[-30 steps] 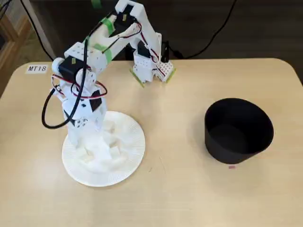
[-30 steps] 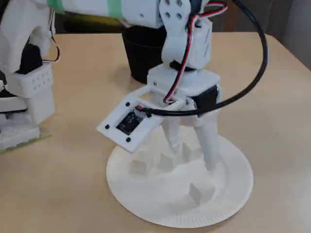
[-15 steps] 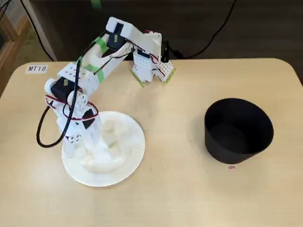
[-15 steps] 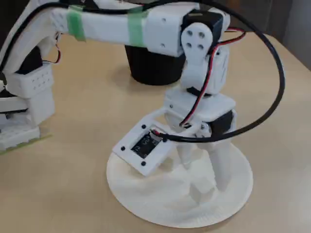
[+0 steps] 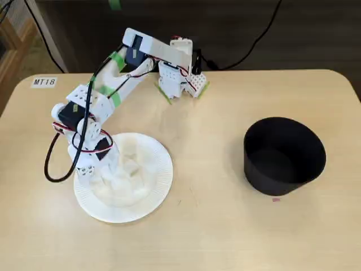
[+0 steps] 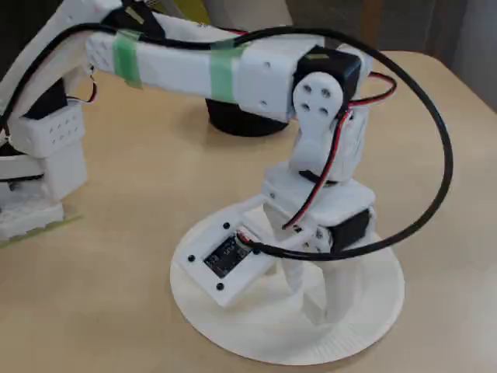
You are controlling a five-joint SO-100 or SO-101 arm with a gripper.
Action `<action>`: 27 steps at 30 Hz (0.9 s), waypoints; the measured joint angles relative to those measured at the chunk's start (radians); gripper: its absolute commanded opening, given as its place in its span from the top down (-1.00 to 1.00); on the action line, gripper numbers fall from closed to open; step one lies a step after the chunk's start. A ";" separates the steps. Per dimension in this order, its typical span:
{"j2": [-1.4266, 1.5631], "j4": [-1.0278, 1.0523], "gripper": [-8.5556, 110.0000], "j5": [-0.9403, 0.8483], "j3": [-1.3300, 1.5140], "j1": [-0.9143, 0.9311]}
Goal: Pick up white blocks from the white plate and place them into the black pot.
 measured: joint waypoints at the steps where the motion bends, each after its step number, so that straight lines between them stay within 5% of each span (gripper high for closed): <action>1: -0.018 0.000 0.90 0.005 -0.021 0.000; 11: -0.066 0.009 0.90 -0.037 -0.198 0.011; 16: -0.046 0.008 0.90 -0.037 -0.525 -0.066; 21: 0.098 -0.011 0.90 -0.028 -0.857 -0.253; 27: 0.250 0.015 0.90 -0.342 -0.882 -0.632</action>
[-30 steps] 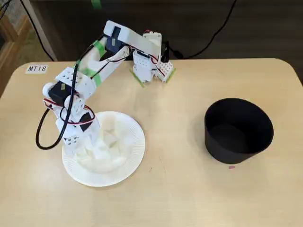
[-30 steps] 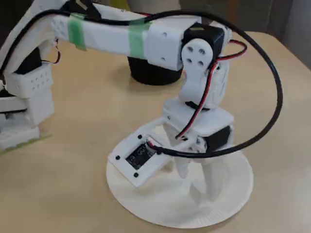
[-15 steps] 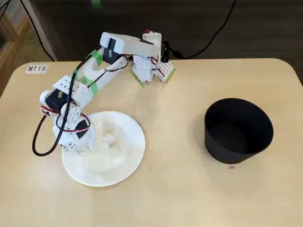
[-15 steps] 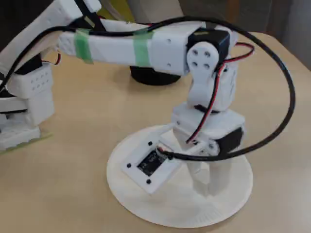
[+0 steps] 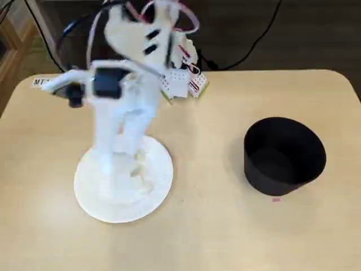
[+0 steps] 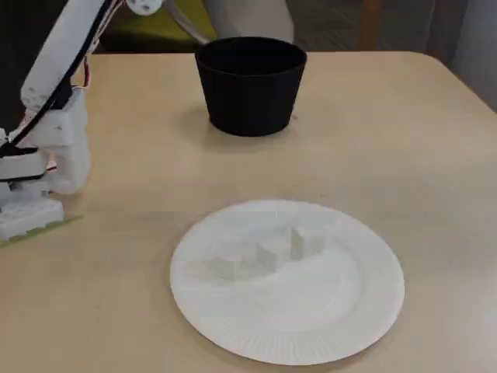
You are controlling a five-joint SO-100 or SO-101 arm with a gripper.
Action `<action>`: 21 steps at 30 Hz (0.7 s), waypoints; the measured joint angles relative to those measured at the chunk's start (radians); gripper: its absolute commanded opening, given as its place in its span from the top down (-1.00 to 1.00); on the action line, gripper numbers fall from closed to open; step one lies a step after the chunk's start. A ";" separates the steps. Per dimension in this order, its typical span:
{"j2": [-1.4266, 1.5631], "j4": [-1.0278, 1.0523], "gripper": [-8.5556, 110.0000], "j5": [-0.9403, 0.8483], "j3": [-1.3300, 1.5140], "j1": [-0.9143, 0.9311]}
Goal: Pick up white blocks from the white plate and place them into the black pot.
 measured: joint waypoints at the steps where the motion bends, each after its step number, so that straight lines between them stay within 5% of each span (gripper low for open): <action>1: 0.031 0.002 0.90 -0.058 0.035 -0.067; 11: 0.568 0.002 0.90 -0.150 1.112 -0.414; 21: 0.511 -0.086 0.90 -0.114 1.289 -0.611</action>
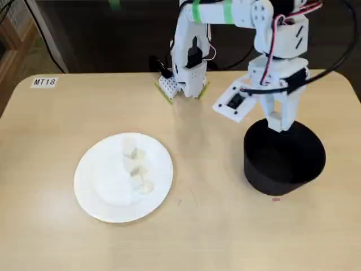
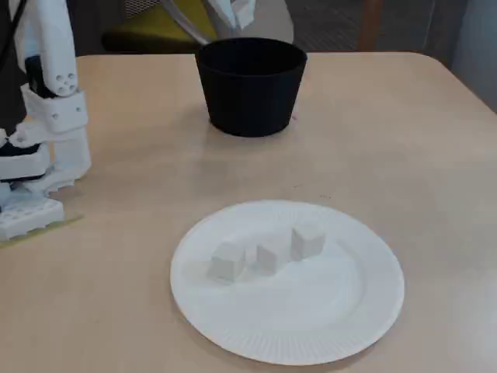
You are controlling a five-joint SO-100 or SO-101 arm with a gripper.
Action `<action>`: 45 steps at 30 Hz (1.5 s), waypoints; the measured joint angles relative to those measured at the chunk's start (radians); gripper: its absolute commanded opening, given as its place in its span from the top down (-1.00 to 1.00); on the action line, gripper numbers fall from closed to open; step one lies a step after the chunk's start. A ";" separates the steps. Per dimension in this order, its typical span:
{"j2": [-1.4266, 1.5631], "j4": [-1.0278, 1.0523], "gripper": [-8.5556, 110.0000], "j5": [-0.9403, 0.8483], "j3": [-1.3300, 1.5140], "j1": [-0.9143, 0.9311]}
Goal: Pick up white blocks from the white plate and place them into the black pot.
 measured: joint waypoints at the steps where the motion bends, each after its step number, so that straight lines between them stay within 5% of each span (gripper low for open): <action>1: 0.002 -0.032 0.90 -0.002 0.029 -0.003; 13: 0.163 -0.465 0.90 0.002 0.517 -0.014; 14: 0.163 -0.485 0.86 0.002 0.529 -0.014; 16: 0.163 -0.500 0.47 0.009 0.532 -0.014; 19: 0.164 -0.503 0.33 0.017 0.541 -0.012; 23: 0.173 -0.485 0.49 0.031 0.541 -0.008; 26: 0.198 -0.462 0.90 0.035 0.541 0.012; 37: 0.426 -0.229 0.90 0.087 0.589 0.339; 45: 0.744 -0.394 0.90 0.232 1.025 0.733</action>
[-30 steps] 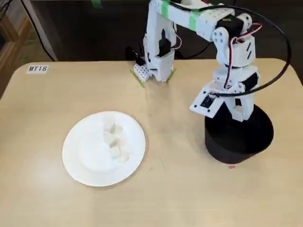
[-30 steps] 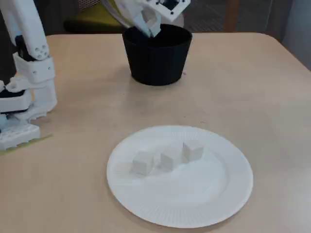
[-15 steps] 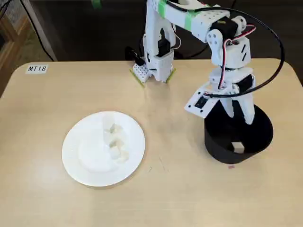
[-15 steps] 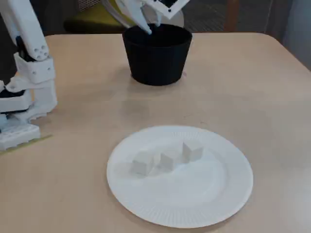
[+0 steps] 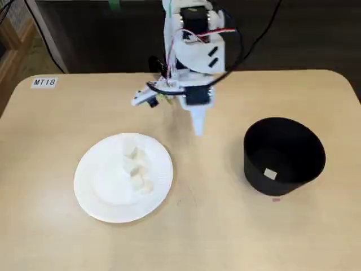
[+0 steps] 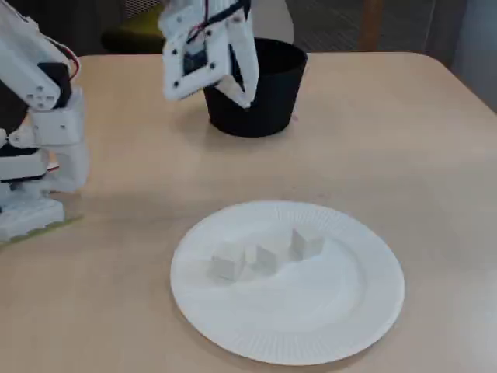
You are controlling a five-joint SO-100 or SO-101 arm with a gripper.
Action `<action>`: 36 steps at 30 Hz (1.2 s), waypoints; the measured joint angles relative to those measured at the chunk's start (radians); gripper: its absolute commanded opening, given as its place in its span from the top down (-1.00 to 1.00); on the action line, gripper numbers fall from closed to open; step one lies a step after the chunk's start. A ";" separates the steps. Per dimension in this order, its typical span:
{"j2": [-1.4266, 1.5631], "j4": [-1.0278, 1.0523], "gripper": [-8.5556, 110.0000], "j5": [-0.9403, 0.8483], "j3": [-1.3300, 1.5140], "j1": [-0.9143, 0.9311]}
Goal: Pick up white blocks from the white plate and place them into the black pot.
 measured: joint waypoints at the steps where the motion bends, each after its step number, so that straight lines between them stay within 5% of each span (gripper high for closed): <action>1: -0.005 -0.003 0.90 -0.006 0.017 0.043; 7: -0.110 0.069 0.87 -0.107 0.015 0.259; 11: -0.179 0.120 0.45 -0.150 -0.015 0.373; 13: -0.187 0.133 0.41 -0.166 -0.025 0.402; 36: -0.678 0.137 0.27 -0.270 -0.279 0.522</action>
